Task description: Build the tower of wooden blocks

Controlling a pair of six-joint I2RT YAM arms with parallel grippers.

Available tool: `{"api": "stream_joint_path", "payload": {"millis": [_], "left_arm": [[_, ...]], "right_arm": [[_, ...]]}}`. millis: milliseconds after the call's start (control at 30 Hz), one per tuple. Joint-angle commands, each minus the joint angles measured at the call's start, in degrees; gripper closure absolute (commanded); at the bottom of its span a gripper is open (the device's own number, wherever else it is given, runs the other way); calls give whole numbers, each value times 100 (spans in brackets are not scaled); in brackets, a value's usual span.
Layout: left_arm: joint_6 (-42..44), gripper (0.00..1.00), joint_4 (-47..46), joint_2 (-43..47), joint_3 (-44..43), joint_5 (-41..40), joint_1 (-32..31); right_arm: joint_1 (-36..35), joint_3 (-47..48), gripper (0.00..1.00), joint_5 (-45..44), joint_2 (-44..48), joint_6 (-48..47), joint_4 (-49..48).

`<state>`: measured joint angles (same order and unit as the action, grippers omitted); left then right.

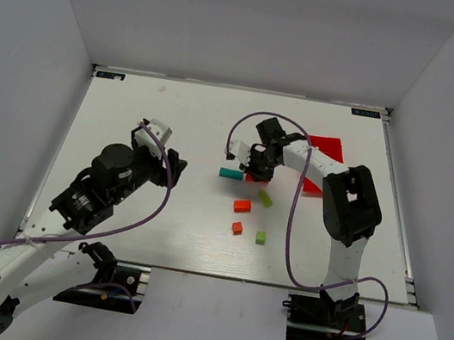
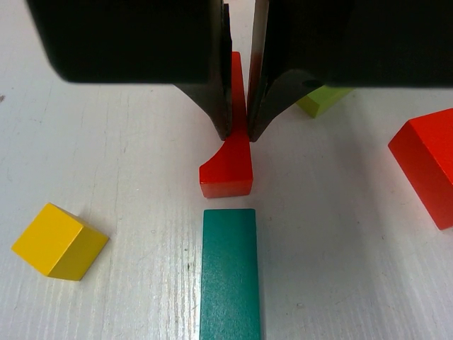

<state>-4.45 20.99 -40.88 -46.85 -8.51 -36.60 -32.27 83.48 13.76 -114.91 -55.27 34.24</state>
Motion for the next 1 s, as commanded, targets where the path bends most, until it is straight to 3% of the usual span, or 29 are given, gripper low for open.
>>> {"api": "stream_joint_path", "payload": {"millis": [0, 667, 967], "left_arm": [[32, 23, -8, 19, 18, 52, 21], [32, 23, -8, 19, 18, 52, 21], [32, 23, -8, 19, 18, 52, 21]], "right_arm": [[28, 186, 100, 48, -5, 77, -101], [2, 169, 100, 75, -31, 209, -224], [-16, -640, 100, -716, 417, 209, -1463]]}}
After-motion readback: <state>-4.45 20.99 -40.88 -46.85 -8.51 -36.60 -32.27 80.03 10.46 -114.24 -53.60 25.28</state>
